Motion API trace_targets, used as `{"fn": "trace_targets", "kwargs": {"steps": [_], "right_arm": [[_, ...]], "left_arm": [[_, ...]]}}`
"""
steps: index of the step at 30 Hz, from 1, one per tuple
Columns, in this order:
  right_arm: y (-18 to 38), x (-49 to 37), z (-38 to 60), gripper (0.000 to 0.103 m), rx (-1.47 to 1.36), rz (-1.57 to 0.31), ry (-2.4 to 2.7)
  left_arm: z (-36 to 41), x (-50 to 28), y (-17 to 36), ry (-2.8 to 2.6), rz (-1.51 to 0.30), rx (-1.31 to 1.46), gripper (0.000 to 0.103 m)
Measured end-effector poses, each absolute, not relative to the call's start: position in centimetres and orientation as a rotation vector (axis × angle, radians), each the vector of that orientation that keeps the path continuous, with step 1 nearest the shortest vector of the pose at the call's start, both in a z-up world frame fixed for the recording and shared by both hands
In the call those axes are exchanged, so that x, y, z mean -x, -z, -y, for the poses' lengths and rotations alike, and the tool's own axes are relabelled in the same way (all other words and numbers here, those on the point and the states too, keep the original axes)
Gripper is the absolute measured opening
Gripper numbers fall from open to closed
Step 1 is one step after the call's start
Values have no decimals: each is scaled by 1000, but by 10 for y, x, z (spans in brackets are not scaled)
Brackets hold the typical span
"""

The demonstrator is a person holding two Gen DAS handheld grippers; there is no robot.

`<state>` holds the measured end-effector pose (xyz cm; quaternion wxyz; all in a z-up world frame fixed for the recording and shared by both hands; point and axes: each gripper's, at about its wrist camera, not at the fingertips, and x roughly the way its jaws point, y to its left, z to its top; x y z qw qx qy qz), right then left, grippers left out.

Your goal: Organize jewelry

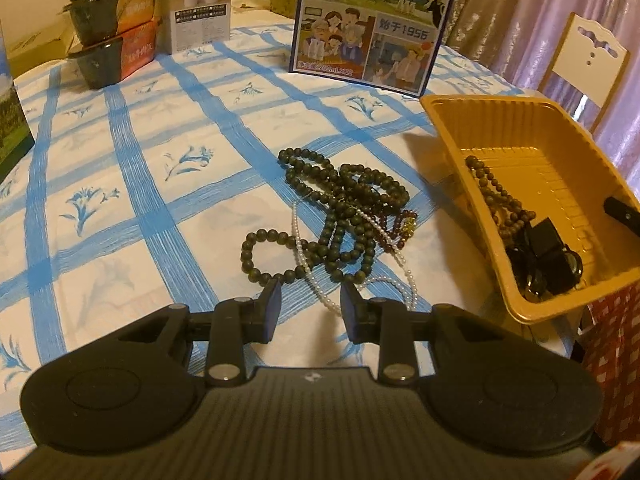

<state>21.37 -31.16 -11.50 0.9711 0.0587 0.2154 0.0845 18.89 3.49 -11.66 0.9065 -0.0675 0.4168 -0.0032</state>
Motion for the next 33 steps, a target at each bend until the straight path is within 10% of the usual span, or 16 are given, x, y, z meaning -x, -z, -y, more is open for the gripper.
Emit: {"fn": "trace_targets", "kwargs": {"steps": [33], "right_arm": [[117,-212,312,7,-120,-436,-169]], "left_arm": [[-20,-215,130,-62,-898,89,2]]}}
